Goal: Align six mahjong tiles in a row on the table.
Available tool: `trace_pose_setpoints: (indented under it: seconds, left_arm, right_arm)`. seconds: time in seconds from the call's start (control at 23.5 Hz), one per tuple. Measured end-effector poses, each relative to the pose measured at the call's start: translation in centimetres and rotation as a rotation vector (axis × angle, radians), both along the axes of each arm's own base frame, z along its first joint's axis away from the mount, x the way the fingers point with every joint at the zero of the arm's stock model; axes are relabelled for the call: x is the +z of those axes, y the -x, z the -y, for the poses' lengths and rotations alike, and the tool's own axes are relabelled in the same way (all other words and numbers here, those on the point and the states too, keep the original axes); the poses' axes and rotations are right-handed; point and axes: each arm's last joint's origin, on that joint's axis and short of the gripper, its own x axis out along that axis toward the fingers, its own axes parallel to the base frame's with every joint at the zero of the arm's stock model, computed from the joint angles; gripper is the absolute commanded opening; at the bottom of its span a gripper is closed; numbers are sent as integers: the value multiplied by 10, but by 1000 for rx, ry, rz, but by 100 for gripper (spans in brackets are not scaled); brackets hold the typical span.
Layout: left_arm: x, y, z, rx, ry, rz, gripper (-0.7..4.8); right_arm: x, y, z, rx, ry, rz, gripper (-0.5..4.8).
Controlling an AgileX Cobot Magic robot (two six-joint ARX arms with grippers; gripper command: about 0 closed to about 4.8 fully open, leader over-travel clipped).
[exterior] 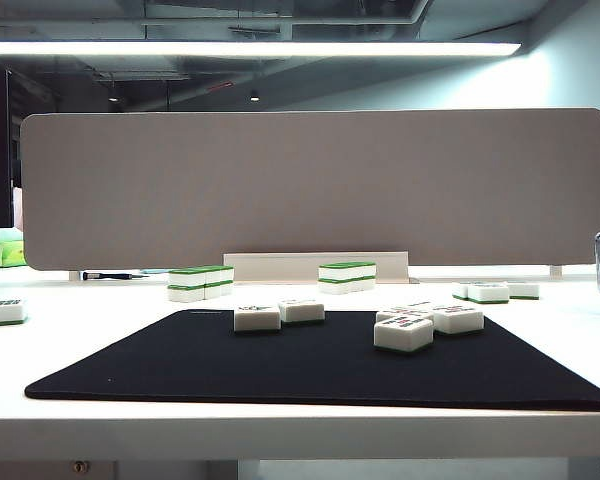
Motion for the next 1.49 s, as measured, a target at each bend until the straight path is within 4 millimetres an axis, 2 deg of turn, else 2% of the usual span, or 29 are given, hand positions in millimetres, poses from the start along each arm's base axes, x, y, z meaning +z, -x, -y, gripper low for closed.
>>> trace_pose_setpoints:
  seconds: [0.34, 0.68, 1.02, 1.11, 1.36, 1.49]
  left_arm:
    - [0, 0, 0, 0, 0, 0, -6]
    - [0, 0, 0, 0, 0, 0, -6]
    - [0, 0, 0, 0, 0, 0, -6]
    - [0, 0, 0, 0, 0, 0, -6]
    - [0, 0, 0, 0, -1, 0, -6]
    - [0, 0, 0, 0, -3, 0, -6]
  right_arm:
    - [1, 0, 0, 20, 124, 3, -1]
    - [4, 0, 0, 24, 144, 28, -1]
    - [47, 9, 0, 17, 145, 130, -1]
    - [70, 19, 0, 17, 145, 139, -1]
    - [107, 41, 0, 15, 145, 167, -1]
    - [127, 58, 0, 16, 145, 164, -1]
